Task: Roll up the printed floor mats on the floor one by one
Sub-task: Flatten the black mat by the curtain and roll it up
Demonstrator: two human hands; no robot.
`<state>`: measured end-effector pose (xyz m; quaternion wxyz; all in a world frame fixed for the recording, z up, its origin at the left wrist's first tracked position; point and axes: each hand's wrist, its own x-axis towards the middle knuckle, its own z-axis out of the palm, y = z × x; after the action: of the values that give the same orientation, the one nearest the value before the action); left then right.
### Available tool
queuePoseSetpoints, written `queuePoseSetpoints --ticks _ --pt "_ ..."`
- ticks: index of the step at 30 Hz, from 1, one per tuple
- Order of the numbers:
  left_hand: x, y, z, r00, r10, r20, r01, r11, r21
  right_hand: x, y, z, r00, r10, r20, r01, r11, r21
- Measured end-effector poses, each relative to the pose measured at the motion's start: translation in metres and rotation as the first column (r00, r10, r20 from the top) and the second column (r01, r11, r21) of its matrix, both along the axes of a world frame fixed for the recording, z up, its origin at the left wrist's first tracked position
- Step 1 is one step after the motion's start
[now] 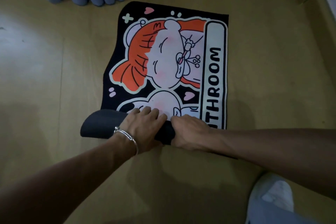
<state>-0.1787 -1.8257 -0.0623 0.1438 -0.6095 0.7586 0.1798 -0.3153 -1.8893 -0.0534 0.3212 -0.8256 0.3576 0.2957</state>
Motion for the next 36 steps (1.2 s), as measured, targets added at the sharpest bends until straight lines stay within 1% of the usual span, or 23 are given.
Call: queuePoseSetpoints --ticks 2,5,8,10,11,12,15,16,17,18,20,22,23,24,26,28,30,31,33,35,36 --pt "-0.003 0.003 -0.003 1.0 0.002 -0.018 -0.002 1.0 -0.007 -0.003 0.0 -0.002 1.0 -0.026 0.004 0.026 0.999 0.025" --pt "-0.011 0.001 -0.002 0.999 0.009 -0.035 -0.007 0.999 0.039 -0.009 0.003 -0.006 1.0 -0.028 0.004 0.028 0.999 0.036" --pt "-0.015 -0.006 0.001 0.999 -0.017 0.042 0.013 0.994 0.106 -0.016 0.005 -0.006 0.997 0.048 0.052 -0.048 0.999 -0.018" --pt "-0.016 -0.01 0.004 0.996 -0.022 0.083 0.013 0.994 0.112 -0.02 0.006 -0.009 0.994 0.088 0.062 -0.085 0.995 -0.049" --pt "-0.017 -0.01 0.005 0.995 -0.036 0.088 0.027 0.994 0.102 -0.02 0.008 -0.01 0.994 0.097 0.047 -0.095 0.995 -0.039" --pt "-0.017 -0.008 0.006 0.996 -0.055 0.076 0.049 0.995 0.082 -0.019 0.008 -0.011 0.995 0.094 0.036 -0.094 0.996 0.001" --pt "-0.012 0.003 0.004 0.987 -0.159 0.011 0.159 0.987 -0.02 -0.014 0.004 -0.012 1.0 0.024 0.007 -0.025 0.967 0.252" --pt "-0.01 0.006 0.004 0.982 -0.187 0.003 0.187 0.982 -0.015 -0.011 0.002 -0.01 1.0 0.026 -0.002 -0.024 0.951 0.307" --pt "-0.009 0.007 0.002 0.981 -0.194 0.005 0.193 0.981 0.026 -0.01 0.002 -0.009 0.999 0.032 -0.005 -0.029 0.944 0.328" --pt "-0.009 0.007 0.001 0.983 -0.184 0.011 0.182 0.979 0.095 -0.01 0.004 -0.009 0.999 0.043 -0.005 -0.039 0.951 0.306" --pt "-0.01 0.002 -0.002 0.988 -0.156 0.015 0.147 0.957 0.252 -0.012 0.015 -0.011 0.998 0.062 0.002 -0.061 0.98 0.191" --pt "-0.013 -0.005 -0.003 0.992 -0.129 -0.006 0.123 0.925 0.36 -0.016 0.025 -0.016 0.998 0.055 0.015 -0.056 0.994 0.094" --pt "-0.014 -0.009 -0.002 0.993 -0.12 -0.016 0.117 0.919 0.375 -0.017 0.026 -0.017 0.999 0.032 0.033 -0.035 0.996 0.079" --pt "-0.015 -0.011 0.0 0.993 -0.12 -0.018 0.119 0.926 0.357 -0.017 0.024 -0.017 0.999 0.002 0.032 -0.005 0.995 0.098" --pt "-0.015 -0.011 0.007 0.991 -0.137 0.008 0.131 0.961 0.242 -0.015 0.013 -0.016 0.999 -0.051 -0.003 0.05 0.979 0.199" --pt "-0.013 -0.006 0.01 0.987 -0.154 0.042 0.147 0.982 0.121 -0.012 0.0 -0.016 0.998 -0.049 -0.037 0.057 0.952 0.301" --pt "-0.008 -0.001 0.007 0.985 -0.155 0.075 0.147 0.984 0.099 -0.007 -0.004 -0.015 0.999 -0.021 -0.05 0.037 0.943 0.33" --pt "-0.007 0.0 0.005 0.985 -0.145 0.098 0.132 0.983 0.128 -0.006 -0.003 -0.015 0.999 -0.004 -0.044 0.018 0.953 0.302" --pt "-0.006 -0.004 0.002 0.989 -0.097 0.116 0.066 0.968 0.244 -0.007 0.006 -0.018 1.0 0.03 0.007 -0.031 0.988 0.151" --pt "-0.008 -0.01 0.0 0.995 -0.055 0.08 0.024 0.939 0.343 -0.011 0.016 -0.024 0.997 0.037 0.061 -0.039 0.999 0.032" --pt "-0.009 -0.013 0.001 0.997 -0.051 0.062 0.026 0.936 0.351 -0.013 0.019 -0.026 0.996 0.028 0.082 -0.029 1.0 0.008"
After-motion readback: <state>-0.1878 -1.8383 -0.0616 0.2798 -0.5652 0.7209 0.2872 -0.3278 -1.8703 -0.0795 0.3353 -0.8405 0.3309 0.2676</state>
